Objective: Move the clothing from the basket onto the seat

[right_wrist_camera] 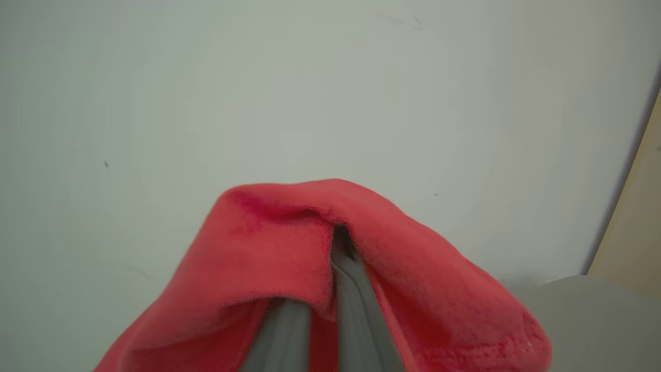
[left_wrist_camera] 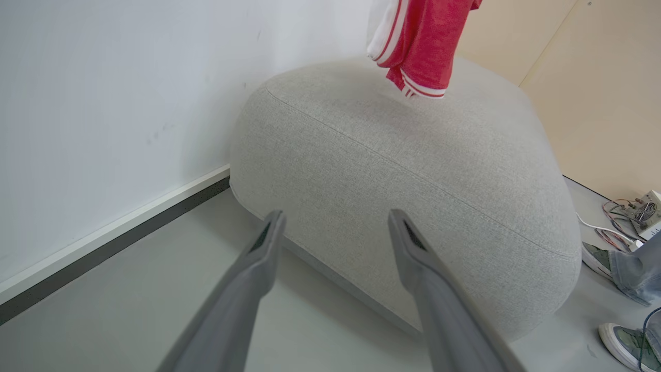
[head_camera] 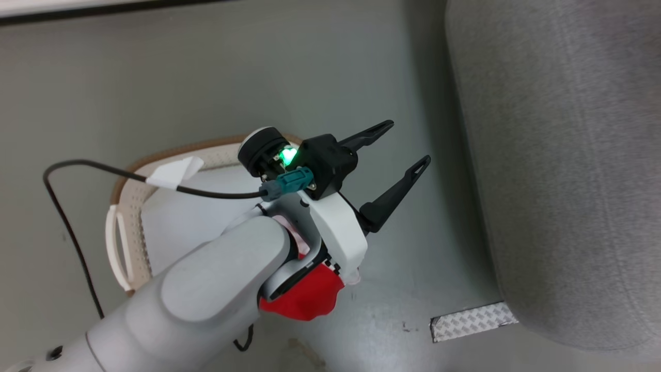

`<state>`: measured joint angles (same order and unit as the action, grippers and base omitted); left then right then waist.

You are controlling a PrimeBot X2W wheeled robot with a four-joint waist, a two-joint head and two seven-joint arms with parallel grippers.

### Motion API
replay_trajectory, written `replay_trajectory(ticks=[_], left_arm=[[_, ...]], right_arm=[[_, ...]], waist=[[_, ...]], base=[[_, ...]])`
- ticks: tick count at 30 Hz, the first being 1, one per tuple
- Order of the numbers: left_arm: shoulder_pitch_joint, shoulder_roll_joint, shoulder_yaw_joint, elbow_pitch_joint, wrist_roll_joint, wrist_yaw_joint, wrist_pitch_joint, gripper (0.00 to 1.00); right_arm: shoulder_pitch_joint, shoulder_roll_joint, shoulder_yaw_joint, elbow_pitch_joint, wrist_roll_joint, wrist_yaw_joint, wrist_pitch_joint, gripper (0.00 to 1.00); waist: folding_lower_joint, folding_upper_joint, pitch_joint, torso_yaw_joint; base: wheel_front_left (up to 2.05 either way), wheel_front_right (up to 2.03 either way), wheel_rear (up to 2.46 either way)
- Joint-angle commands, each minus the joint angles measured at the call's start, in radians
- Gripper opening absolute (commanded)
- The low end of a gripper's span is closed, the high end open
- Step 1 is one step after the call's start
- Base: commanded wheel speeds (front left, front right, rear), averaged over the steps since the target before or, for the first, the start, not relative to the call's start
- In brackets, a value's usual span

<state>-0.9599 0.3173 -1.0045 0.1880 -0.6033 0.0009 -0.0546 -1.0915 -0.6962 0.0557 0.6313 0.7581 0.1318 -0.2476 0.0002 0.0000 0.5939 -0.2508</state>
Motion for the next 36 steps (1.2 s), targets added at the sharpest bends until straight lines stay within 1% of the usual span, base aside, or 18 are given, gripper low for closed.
replay_trajectory(ticks=[1, 3, 9, 14, 17, 18, 19, 20, 21, 24, 27, 29, 33, 36], left_arm=[[-0.011, 0.007, 0.003, -0.006, 0.013, 0.002, 0.0, 1.0], [-0.017, 0.008, 0.004, -0.011, 0.011, 0.002, -0.001, 1.0], [-0.026, 0.013, 0.006, -0.021, 0.013, 0.006, -0.006, 1.0], [-0.028, 0.014, 0.005, -0.02, 0.01, 0.007, -0.009, 1.0], [-0.025, 0.007, 0.004, -0.014, 0.003, 0.004, -0.016, 1.0], [-0.024, 0.005, 0.005, -0.012, 0.0, 0.004, -0.018, 1.0], [-0.021, 0.004, 0.006, -0.009, -0.003, 0.004, -0.022, 1.0], [-0.018, 0.004, 0.007, -0.006, -0.005, 0.005, -0.027, 1.0], [-0.015, 0.004, 0.008, -0.002, -0.008, 0.006, -0.029, 1.0], [-0.005, 0.004, 0.01, 0.009, -0.014, 0.009, -0.042, 1.0], [0.012, -0.001, 0.009, 0.024, -0.019, 0.009, -0.059, 1.0], [0.025, -0.002, 0.011, 0.034, -0.025, 0.01, -0.071, 1.0], [0.067, 0.002, 0.013, 0.06, -0.045, 0.013, -0.099, 1.0], [0.1, 0.007, 0.022, 0.08, -0.07, 0.018, -0.123, 1.0]], right_arm=[[-0.013, -0.004, 0.013, 0.032, 0.005, -0.002, 0.011, 0.0], [-0.018, -0.01, 0.04, 0.078, 0.003, -0.002, 0.036, 0.0], [0.003, 0.018, 0.103, 0.207, 0.033, -0.002, 0.107, 0.0], [0.008, 0.052, 0.163, 0.309, 0.037, -0.002, 0.203, 0.0], [0.007, 0.056, 0.21, 0.357, 0.024, -0.002, 0.271, 0.0], [0.002, 0.057, 0.218, 0.368, 0.024, -0.002, 0.284, 0.12], [-0.001, 0.064, 0.225, 0.384, 0.03, -0.002, 0.303, 0.36], [0.001, 0.071, 0.244, 0.396, 0.027, -0.002, 0.33, 0.5], [0.0, 0.073, 0.259, 0.399, 0.023, -0.002, 0.35, 1.0], [-0.009, 0.073, 0.289, 0.402, 0.032, -0.002, 0.395, 1.0], [0.001, 0.083, 0.307, 0.42, 0.064, -0.002, 0.471, 1.0], [0.007, 0.079, 0.321, 0.416, 0.077, -0.002, 0.51, 1.0], [0.036, 0.056, 0.364, 0.383, 0.082, -0.002, 0.539, 1.0], [0.055, 0.055, 0.392, 0.356, 0.097, -0.002, 0.563, 1.0]], waist=[[-0.0002, 0.0, 0.039, 0.025], [-0.0002, 0.0, 0.053, 0.034], [-0.0002, 0.0, 0.083, 0.054], [-0.0002, 0.0, 0.098, 0.065], [-0.0002, 0.0, 0.093, 0.073], [-0.0002, 0.0, 0.089, 0.076], [-0.0002, 0.0, 0.084, 0.078], [-0.0002, 0.0, 0.076, 0.079], [-0.0002, 0.0, 0.069, 0.08], [-0.0002, 0.0, 0.042, 0.081], [-0.0002, 0.0, 0.0, 0.08], [-0.0002, 0.0, -0.036, 0.078], [-0.0002, 0.0, -0.121, 0.074], [-0.0002, 0.0, -0.194, 0.073]], base=[[0.0, 0.0, 0.0], [0.0, 0.0, 0.0], [0.0, 0.0, 0.0], [0.0, 0.0, 0.0], [0.0, 0.0, 0.0], [0.0, 0.0, 0.0], [0.0, 0.0, 0.0], [0.0, 0.0, 0.0], [0.0, 0.0, 0.0], [0.0, 0.0, 0.0], [0.0, 0.0, 0.0], [0.0, 0.0, 0.0], [0.0, 0.0, 0.0], [0.0, 0.0, 0.0]])
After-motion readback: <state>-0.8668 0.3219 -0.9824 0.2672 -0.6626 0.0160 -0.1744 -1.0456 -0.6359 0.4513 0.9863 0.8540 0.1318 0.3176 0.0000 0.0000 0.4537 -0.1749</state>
